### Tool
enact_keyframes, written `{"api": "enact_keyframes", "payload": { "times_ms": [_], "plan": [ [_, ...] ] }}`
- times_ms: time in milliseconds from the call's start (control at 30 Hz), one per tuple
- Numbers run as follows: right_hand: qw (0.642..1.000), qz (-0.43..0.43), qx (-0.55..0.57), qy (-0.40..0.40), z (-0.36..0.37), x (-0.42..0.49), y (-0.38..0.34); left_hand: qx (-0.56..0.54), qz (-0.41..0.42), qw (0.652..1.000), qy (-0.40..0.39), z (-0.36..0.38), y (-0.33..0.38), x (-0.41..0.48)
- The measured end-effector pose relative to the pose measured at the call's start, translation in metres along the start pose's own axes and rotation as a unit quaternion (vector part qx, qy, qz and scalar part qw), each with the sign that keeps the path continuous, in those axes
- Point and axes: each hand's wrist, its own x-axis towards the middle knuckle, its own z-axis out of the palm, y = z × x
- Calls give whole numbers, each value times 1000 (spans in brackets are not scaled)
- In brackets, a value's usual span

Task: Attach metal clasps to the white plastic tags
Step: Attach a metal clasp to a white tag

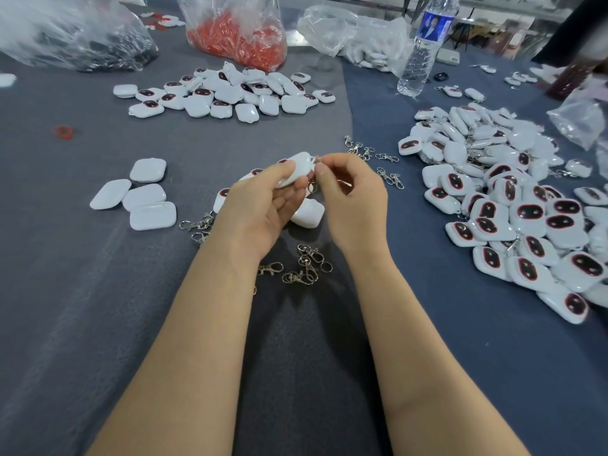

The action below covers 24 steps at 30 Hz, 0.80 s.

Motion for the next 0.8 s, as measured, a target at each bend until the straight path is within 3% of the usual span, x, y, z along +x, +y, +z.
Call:
{"api": "enact_keyframes", "payload": {
  "times_ms": [67,133,167,200,267,333,400,433,467,567,633,700,800],
  "plan": [
    [998,-38,-44,5,-1,-2,0,16,11,1000,16,3,0,-1],
    [993,-65,-103,-7,-2,-2,0,170,131,975,54,4,-3,-2],
    [989,-68,-130,-18,-3,-1,1,291,223,928,70,4,-5,-3],
    [985,-66,-156,-29,-4,-1,1,402,308,859,69,3,-7,-5],
    [974,-60,-211,-54,-5,0,1,535,399,743,48,1,-11,-7],
    [956,-53,-274,-87,-4,0,2,586,426,688,35,0,-14,-6],
    [944,-39,-309,-108,-3,0,3,605,438,664,30,0,-16,-5],
    [946,-33,-306,-104,-2,-1,3,600,434,671,30,0,-17,-4],
    [955,-27,-280,-89,-1,-2,2,577,419,700,39,0,-17,-3],
    [996,-8,-85,-27,-1,-3,-4,360,296,882,71,7,-10,-1],
    [1000,-1,16,-24,-2,-3,-9,179,185,964,71,10,-6,-1],
    [998,-13,62,-25,-1,-4,-12,53,91,994,41,10,-3,-3],
    [998,-46,52,-4,0,-6,-15,-49,-41,998,-10,6,2,-6]
  ]
}}
